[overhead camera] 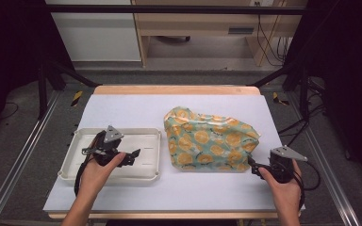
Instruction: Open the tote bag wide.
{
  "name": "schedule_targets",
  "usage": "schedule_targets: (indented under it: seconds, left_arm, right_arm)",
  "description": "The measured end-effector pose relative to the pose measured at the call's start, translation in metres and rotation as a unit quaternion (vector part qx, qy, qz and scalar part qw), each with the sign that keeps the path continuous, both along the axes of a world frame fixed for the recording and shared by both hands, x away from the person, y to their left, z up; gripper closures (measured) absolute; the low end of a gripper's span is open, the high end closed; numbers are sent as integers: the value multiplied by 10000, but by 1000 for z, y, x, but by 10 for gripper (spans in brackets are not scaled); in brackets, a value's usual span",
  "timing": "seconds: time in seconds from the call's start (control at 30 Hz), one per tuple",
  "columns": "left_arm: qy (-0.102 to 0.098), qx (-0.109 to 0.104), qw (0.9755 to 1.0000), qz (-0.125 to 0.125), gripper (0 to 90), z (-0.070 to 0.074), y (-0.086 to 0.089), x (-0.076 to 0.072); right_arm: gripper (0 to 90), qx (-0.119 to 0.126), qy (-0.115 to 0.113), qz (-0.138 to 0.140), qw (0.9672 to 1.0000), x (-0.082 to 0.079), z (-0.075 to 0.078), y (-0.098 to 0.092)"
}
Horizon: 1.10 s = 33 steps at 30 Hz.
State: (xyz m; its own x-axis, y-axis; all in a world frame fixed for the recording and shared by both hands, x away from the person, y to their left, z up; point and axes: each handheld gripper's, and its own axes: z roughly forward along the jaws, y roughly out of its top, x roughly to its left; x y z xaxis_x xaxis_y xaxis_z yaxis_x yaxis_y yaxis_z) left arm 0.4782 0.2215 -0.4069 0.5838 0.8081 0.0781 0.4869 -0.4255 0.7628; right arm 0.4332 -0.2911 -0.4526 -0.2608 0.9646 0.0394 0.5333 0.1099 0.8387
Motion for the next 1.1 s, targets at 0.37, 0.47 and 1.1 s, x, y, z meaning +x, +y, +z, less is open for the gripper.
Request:
schedule_targets:
  seconds: [0.37, 0.47, 1.1]
  left_arm:
    - [-52, 33, 9999, -136, 65, 8, -2, -3]
    - [-149, 38, 9997, -197, 65, 11, -7, -5]
    - [-310, 159, 9964, -768, 73, 24, -45, 7]
  right_arm:
    - [183, 3, -265, 450, 9986, 8, 33, 6]
    - [171, -122, -312, 603, 9976, 18, 45, 9]
    - [694, -989, 273, 1358, 9854, 90, 62, 52]
